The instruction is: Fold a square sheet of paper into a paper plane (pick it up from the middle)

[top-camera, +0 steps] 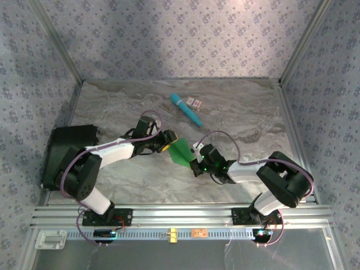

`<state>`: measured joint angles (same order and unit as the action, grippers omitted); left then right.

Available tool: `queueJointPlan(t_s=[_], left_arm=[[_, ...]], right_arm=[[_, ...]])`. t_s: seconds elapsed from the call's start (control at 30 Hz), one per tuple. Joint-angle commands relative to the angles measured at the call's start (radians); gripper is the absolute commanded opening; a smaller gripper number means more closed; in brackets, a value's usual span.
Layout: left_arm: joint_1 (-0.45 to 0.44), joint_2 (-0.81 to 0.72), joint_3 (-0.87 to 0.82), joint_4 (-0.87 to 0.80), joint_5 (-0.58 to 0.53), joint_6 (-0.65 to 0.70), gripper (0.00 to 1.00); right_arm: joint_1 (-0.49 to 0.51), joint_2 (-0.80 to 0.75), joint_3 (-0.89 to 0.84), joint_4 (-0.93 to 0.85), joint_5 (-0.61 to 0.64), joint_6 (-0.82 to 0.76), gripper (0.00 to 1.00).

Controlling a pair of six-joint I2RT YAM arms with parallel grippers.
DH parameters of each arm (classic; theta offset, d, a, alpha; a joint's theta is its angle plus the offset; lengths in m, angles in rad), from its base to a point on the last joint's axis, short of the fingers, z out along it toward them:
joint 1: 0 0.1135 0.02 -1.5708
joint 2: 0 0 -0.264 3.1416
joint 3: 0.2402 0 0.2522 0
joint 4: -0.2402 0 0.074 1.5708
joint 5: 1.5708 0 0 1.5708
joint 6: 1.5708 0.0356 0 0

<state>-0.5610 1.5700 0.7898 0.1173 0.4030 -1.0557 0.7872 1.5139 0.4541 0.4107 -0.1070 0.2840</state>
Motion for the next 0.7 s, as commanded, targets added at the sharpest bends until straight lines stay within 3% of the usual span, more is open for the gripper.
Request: queueJointPlan(t_s=[0.0, 0.2, 0.67], left_arm=[[0.006, -0.008, 0.005, -0.009, 0.000, 0.019, 0.59], [0.006, 0.000, 0.006, -0.010, 0.001, 0.019, 0.56], [0.003, 0.021, 0.005, -0.004, 0.009, 0.015, 0.46]], right_arm=[[-0.029, -0.001, 0.037, -0.037, -0.133, 0.062, 0.05], [-0.084, 0.030, 0.061, -0.039, -0.263, 0.110, 0.05], [-0.150, 0.115, 0.078, 0.012, -0.403, 0.192, 0.05]])
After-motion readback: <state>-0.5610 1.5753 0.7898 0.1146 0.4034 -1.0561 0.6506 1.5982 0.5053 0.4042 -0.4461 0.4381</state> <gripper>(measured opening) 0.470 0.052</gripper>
